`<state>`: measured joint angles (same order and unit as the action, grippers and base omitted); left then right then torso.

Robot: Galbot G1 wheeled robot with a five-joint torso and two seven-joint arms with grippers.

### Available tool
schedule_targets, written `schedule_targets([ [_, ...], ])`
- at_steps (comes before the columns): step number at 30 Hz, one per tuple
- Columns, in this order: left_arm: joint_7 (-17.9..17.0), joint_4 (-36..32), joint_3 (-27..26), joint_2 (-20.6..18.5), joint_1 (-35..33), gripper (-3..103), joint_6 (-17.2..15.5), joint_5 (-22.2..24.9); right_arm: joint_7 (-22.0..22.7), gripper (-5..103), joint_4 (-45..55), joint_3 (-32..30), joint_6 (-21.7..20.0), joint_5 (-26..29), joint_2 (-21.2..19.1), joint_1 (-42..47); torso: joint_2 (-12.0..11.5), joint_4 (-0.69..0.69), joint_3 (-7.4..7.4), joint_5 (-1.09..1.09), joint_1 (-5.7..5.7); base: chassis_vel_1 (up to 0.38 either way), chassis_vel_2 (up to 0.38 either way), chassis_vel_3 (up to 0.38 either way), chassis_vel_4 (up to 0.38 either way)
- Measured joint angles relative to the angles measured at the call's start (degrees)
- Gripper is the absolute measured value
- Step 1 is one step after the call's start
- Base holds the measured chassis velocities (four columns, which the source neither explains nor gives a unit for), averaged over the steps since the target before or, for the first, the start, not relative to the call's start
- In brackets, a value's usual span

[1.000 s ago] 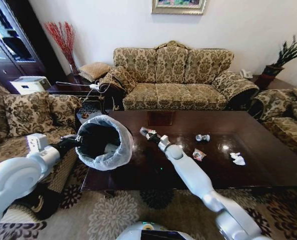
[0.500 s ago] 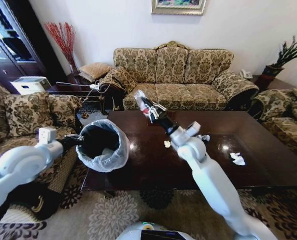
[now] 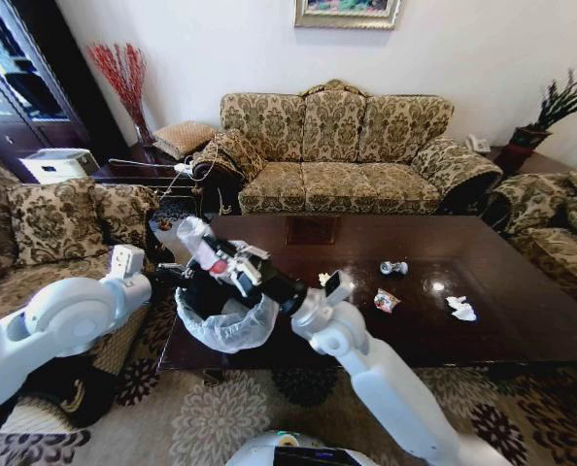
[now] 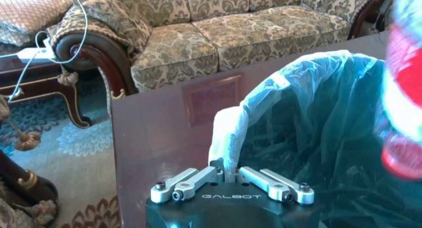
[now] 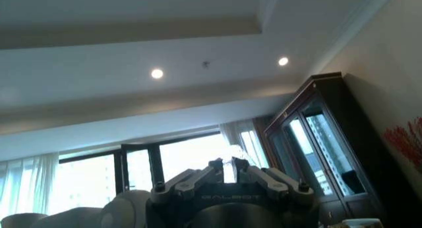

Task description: Move to the front of the table and place the trash on the table into the trash bin.

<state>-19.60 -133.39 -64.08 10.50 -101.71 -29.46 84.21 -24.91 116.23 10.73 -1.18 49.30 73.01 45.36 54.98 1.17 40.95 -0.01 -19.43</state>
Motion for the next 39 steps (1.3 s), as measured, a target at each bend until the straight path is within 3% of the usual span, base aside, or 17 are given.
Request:
schedule_targets([
  [3,0.0,-0.1,0.0,0.7,-0.1,0,0.0,0.0,-0.2,20,-0.3,0.0,-0.1,-0.6,0.2,0.3,0.0,-0.01,0.0,0.01,0.0,0.0,0.0,0.0,0.0],
  [6,0.0,-0.1,0.0,0.9,-0.1,0,0.0,0.0,-0.2,25,-0.3,0.0,-0.1,-0.9,0.3,0.5,0.0,-0.01,0.0,0.01,0.0,0.0,0.0,0.0,0.0],
  [14,0.1,1.6,0.3,1.2,-0.3,0,0.0,-0.2,-0.3,58,0.8,-1.4,0.3,-2.0,0.1,1.7,0.0,-0.01,0.0,0.01,0.0,0.0,0.0,0.0,0.0],
  [15,0.1,1.6,0.3,1.2,-0.3,0,0.0,-0.2,-0.3,58,0.8,-1.4,0.3,-2.0,0.1,1.7,0.0,-0.01,0.0,0.01,0.0,0.0,0.0,0.0,0.0],
  [17,0.0,3.3,0.3,1.4,-0.3,0,-0.2,-0.8,1.9,63,2.3,-3.3,0.5,-1.5,0.1,3.1,0.0,-0.01,0.0,0.01,0.0,0.0,0.0,0.0,0.0],
  [18,-0.3,4.8,0.3,2.2,-0.4,0,-0.3,-1.4,6.6,74,3.4,-6.0,0.7,-1.4,0.4,4.8,0.0,-0.02,-0.01,0.01,0.0,0.0,0.0,0.0,0.0],
  [20,-0.5,5.6,0.3,2.7,-0.4,0,-0.3,-1.6,9.2,74,3.6,-7.5,0.7,-1.7,0.4,5.6,0.0,-0.01,-0.01,0.01,0.0,0.0,0.0,0.0,0.0],
  [22,-0.9,6.7,0.3,4.7,-0.4,0,-0.2,-2.3,24.0,85,2.2,-14.8,-4.2,-7.1,0.1,9.4,0.0,0.01,-0.01,0.0,0.0,0.0,0.0,0.0,0.0],
  [23,-0.9,6.7,0.3,4.7,-0.4,0,-0.2,-2.3,24.0,85,2.2,-14.8,-4.2,-7.1,0.1,9.4,0.0,0.01,-0.01,0.0,0.0,0.0,0.0,0.0,0.0],
  [25,-1.0,6.5,0.3,5.6,-0.4,0,-0.1,-2.6,32.6,96,-0.2,-17.5,-8.0,-9.0,-0.3,10.9,0.0,-0.01,0.0,0.01,0.0,0.0,0.0,0.0,0.0],
  [26,-1.0,5.7,0.4,6.3,-0.4,0,0.1,-2.9,39.0,99,-4.0,-19.2,-9.7,-9.8,-0.5,11.4,0.0,-0.03,0.0,0.01,0.0,0.0,0.0,0.0,0.0],
  [27,-1.0,5.7,0.4,6.3,-0.4,0,0.1,-2.9,39.0,99,-4.0,-19.2,-9.7,-9.8,-0.5,11.4,0.0,-0.03,0.0,0.01,0.0,0.0,0.0,0.0,0.0],
  [30,-1.0,4.0,0.4,6.8,-0.1,0,0.2,-3.0,45.8,100,-14.2,-20.5,-9.3,-13.1,0.6,10.1,0.0,-0.02,0.0,0.03,0.0,0.0,0.0,0.0,0.0],
  [32,-1.0,3.6,0.3,6.7,0.1,0,0.2,-3.0,47.4,100,-16.8,-20.5,-9.0,-13.5,1.0,9.2,0.0,-0.02,0.0,0.04,0.0,0.0,0.0,0.0,0.0],
  [34,-1.0,2.2,-1.8,6.2,0.2,0,0.1,-2.3,51.8,100,-26.0,-20.3,-7.7,-13.3,2.8,5.4,0.0,0.0,0.0,0.02,0.0,0.0,0.0,0.0,0.0],
  [36,-1.0,2.0,-2.4,6.1,0.1,0,0.1,-2.1,52.2,100,-27.6,-20.2,-7.6,-13.0,3.0,4.7,0.0,0.0,0.0,0.03,0.0,0.0,0.0,0.0,0.0],
  [39,-1.0,1.2,-3.2,6.2,-0.2,0,0.0,-1.6,53.6,100,-34.8,-19.7,-7.4,-8.4,4.6,1.2,0.0,-0.01,0.0,0.02,-0.01,0.0,0.0,0.0,0.0],
])
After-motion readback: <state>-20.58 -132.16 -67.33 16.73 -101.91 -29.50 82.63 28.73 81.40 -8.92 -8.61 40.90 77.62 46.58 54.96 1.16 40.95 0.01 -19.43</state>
